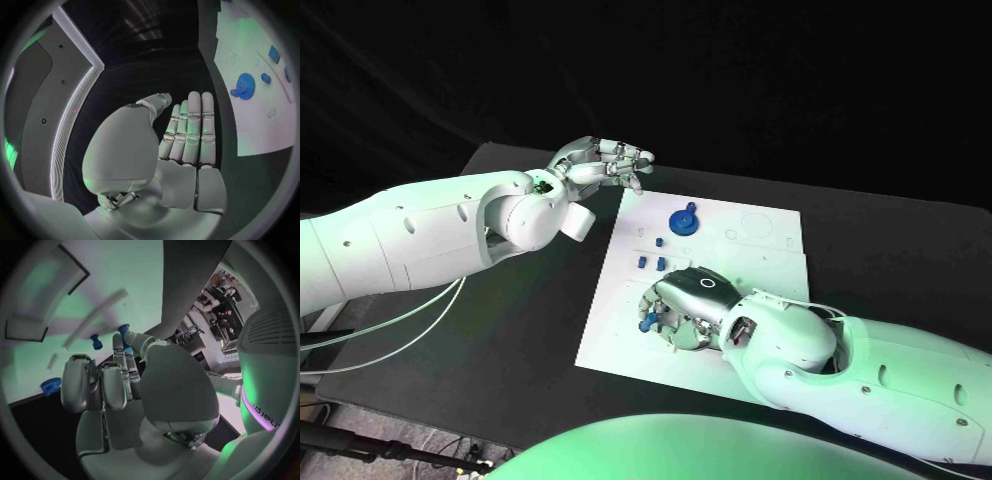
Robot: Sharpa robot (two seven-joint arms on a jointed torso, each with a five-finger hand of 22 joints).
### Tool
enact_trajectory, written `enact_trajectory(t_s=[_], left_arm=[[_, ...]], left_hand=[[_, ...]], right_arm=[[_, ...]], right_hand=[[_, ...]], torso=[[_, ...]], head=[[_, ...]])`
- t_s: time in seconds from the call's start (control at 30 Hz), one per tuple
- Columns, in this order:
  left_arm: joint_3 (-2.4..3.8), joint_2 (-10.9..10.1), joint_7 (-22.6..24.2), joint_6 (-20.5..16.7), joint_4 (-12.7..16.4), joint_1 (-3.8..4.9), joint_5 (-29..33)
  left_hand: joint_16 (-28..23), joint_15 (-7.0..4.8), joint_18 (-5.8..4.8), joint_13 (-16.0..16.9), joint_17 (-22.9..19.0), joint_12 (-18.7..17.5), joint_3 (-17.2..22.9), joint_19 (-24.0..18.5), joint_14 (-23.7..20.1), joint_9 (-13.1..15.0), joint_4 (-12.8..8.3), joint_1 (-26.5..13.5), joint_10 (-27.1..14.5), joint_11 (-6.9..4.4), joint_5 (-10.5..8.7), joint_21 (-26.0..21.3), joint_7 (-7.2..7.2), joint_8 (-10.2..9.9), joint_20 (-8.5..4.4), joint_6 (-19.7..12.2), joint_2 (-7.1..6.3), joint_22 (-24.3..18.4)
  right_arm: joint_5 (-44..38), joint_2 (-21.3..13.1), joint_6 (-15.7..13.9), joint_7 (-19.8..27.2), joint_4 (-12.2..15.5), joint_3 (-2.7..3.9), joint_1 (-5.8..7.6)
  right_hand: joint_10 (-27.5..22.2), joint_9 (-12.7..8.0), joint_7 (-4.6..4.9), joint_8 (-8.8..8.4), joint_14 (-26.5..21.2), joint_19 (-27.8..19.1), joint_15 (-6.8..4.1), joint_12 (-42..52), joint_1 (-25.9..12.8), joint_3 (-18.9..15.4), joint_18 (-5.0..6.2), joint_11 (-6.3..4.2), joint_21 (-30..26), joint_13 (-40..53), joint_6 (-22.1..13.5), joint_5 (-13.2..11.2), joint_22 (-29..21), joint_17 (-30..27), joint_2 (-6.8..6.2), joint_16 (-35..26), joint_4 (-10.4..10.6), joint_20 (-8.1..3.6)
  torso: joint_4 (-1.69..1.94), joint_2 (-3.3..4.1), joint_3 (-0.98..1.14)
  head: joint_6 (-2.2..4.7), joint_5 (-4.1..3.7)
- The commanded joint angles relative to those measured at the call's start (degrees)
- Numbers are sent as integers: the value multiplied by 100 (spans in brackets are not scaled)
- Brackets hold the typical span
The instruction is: Assemble the parts on the task board
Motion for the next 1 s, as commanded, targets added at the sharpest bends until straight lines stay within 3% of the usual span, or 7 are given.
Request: enact_trajectory(t_s=[0.03, 0.2, 0.37, 0.73, 0.97, 1.0], left_arm=[[4, 4, 21, 98, 17, 3, 30], [4, 2, 20, 98, 19, 3, 30], [4, 0, 16, 100, 20, 3, 30], [4, -12, -24, 125, 23, 3, 30], [4, -20, -26, 133, 25, 3, 30], [4, -23, -26, 134, 25, 3, 30]], left_hand=[[-25, -14, 60, 7, -9, 21, -3, 22, -30, 7, -18, -2, -28, -4, 4, -8, -1, 17, 20, 4, 34, 9], [-25, -14, 60, 7, -9, 21, -3, 22, -30, 7, -18, -2, -28, -4, 4, -8, -1, 17, 20, 4, 34, 9], [-25, -14, 60, 7, -9, 21, -3, 22, -30, 7, -18, -2, -28, -4, 4, -8, -1, 17, 20, 4, 34, 9], [-26, -14, 60, 7, -9, 27, -8, 20, -30, 8, -16, -4, -32, -4, 5, -10, -1, 17, 20, 2, 39, 11], [-26, -14, 60, 7, -9, 27, -8, 20, -30, 8, -16, -4, -32, -4, 5, -10, -1, 17, 20, 2, 39, 11], [-26, -14, 60, 7, -9, 27, -8, 20, -30, 8, -16, -4, -32, -4, 5, -10, -1, 17, 20, 2, 39, 11]], right_arm=[[-210, 22, 170, -76, 20, -5, -15], [-160, 62, 223, 6, 6, -12, -19], [-130, 79, 205, 58, -2, -19, -28], [-119, 46, 20, 8, 9, -23, -36], [-119, -31, -192, -21, 70, -23, -39], [-119, -59, -233, -21, 94, -23, -39]], right_hand=[[-9, 300, 9, 217, 174, 28, -28, -45, -43, -8, -95, -35, -6, 8, 31, 42, 985, -12, 12, 5, -37, -2], [-65, 236, 62, 55, 174, 9, 12, -126, -326, -130, -88, 11, -53, 32, -241, 244, 988, 3, -191, 22, 35, 31], [-112, 137, 53, -155, 176, 4, 12, -142, -500, -241, -83, 5, -73, 66, -545, 232, 992, 26, -346, 42, 112, 43], [-131, 42, 80, -362, 179, 41, -4, -133, -526, -266, -100, -15, 12, 114, -881, 212, 1027, 51, -381, 62, 147, 29], [-180, -79, -38, -669, 176, 47, -25, -134, -533, -301, -99, -39, -2, 171, -1434, 195, 1037, 41, -419, 63, 188, 11], [-188, -113, -127, -760, 174, 52, -28, -129, -544, -336, -101, -43, 4, 189, -1606, 191, 1042, 32, -440, 59, 202, 8]], torso=[[-2, 0, 0], [1, 1, -2], [4, 1, -1], [4, -1, 1], [1, -3, 0], [1, -3, 0]], head=[[1, 0], [1, -5], [12, -32], [2, -19], [10, -25], [10, -25]])
